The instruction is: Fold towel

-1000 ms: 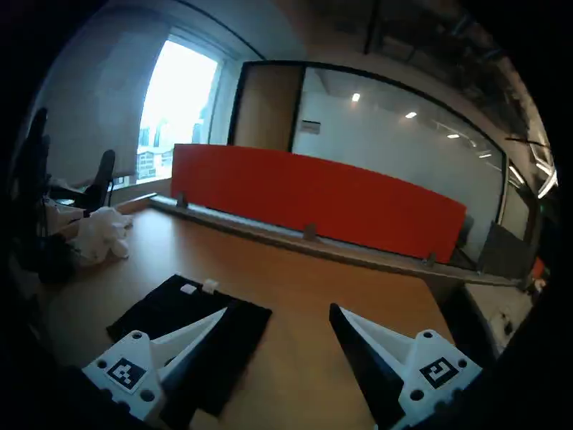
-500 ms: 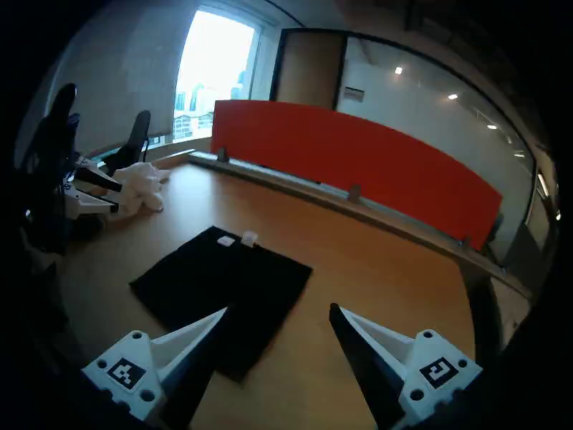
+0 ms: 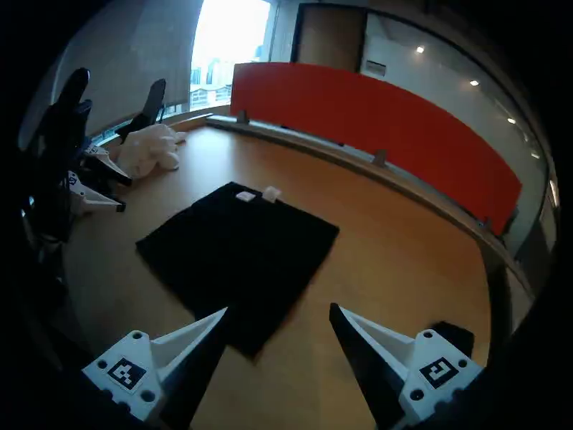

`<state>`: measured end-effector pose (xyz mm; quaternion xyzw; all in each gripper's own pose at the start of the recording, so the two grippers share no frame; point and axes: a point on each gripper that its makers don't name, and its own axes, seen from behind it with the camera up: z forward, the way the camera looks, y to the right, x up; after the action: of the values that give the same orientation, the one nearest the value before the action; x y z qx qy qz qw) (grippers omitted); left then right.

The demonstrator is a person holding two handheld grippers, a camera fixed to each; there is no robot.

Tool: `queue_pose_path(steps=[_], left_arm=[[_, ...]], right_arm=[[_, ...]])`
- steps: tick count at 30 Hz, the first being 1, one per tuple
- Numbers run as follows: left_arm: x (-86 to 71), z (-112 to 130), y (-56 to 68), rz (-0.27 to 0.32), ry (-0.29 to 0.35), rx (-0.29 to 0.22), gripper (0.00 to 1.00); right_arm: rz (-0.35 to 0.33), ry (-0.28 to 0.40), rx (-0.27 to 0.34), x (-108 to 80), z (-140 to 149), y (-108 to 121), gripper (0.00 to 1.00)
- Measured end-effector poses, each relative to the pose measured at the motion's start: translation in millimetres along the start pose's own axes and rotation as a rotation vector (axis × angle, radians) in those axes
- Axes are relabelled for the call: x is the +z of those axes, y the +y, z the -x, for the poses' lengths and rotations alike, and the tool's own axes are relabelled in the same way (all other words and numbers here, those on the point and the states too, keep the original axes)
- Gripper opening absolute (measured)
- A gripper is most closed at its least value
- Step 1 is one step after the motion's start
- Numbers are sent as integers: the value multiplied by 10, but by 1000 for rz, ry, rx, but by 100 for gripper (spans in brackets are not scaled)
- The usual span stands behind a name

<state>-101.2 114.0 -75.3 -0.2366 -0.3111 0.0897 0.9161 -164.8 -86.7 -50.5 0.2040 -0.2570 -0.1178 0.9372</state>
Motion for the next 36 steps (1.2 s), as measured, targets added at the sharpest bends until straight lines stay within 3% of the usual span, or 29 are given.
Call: queue_pose_path(steps=[6,15,25,36], left_arm=[[180,273,82,23,-71,-12,87],[384,591,173,57,-165,-28,87],[538,700,194,85,-212,-15,87],[611,758,238,113,-234,33,86]], right_arm=[[-38,-52,-17,129,213,-143,99],[-75,-131,17,298,518,-259,95],[-105,-177,19,425,701,-283,94],[-167,-208,-2,528,803,-379,85]])
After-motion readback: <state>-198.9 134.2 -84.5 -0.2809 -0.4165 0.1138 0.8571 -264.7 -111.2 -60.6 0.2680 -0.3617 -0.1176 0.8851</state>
